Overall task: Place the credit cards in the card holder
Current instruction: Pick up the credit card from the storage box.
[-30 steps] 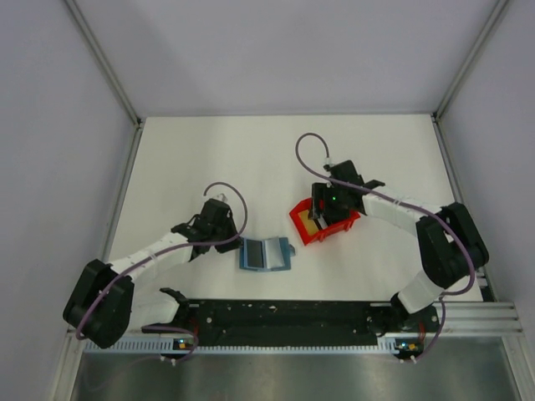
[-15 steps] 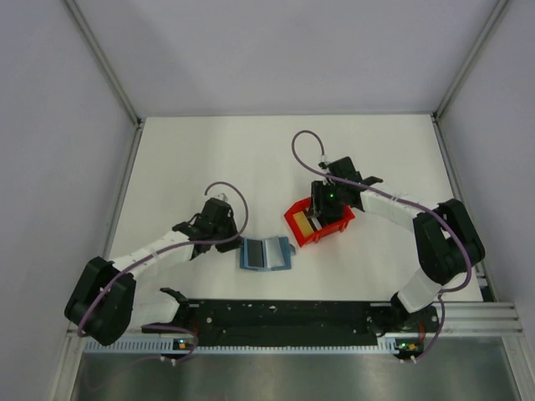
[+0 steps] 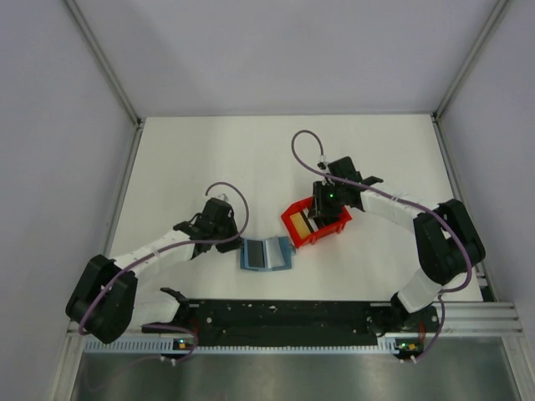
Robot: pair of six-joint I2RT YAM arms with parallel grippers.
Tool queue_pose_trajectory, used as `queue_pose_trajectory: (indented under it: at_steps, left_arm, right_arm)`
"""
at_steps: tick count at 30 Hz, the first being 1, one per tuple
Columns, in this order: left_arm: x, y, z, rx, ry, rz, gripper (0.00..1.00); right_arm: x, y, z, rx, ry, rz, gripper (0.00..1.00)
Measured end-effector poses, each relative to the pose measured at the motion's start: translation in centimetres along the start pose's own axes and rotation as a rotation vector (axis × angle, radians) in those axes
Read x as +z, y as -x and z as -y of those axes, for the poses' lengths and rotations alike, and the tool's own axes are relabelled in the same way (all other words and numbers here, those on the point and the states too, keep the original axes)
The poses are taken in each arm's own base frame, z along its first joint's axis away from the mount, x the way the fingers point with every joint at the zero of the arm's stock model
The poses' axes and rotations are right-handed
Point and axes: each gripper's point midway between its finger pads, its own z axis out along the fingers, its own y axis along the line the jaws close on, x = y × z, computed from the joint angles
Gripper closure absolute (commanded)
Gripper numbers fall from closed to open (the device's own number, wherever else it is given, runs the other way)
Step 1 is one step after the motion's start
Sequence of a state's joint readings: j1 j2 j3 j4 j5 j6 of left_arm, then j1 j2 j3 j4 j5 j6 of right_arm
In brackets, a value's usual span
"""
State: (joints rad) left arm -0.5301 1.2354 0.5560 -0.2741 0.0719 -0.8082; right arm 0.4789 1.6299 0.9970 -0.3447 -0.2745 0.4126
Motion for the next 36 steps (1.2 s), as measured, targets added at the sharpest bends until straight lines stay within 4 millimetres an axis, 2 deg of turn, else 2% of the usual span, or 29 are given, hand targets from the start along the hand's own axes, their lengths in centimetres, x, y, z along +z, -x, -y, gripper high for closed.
queue_pose_trajectory:
  at_steps: [8, 13, 16, 27, 36]
  left_arm:
    - [0.0, 0.0, 0.1, 0.0, -0.003, -0.002, 1.0]
    - [0.0, -0.1, 0.1, 0.0, -0.007, -0.006, 1.0]
    - [0.0, -0.1, 0.1, 0.0, -0.008, -0.007, 1.0]
    - [0.0, -0.1, 0.1, 0.0, -0.008, -0.007, 1.0]
    - [0.0, -0.2, 0.2, 0.0, -0.01, -0.009, 1.0]
  right_arm:
    - [-0.5, 0.2, -0.4, -0.001, 0.023, 0.008, 0.74]
    - [-0.7, 0.4, -0.5, 0.004, 0.035, 0.012, 0.83]
    - [-0.8, 0.7, -0.2, 0.012, 0.033, 0.018, 0.86]
    - [-0.9, 1.3, 1.4, 0.03, -0.03, 0.045, 0.85]
    - [-0.5, 0.3, 2.7, 0.015, -0.085, 0.003, 0.84]
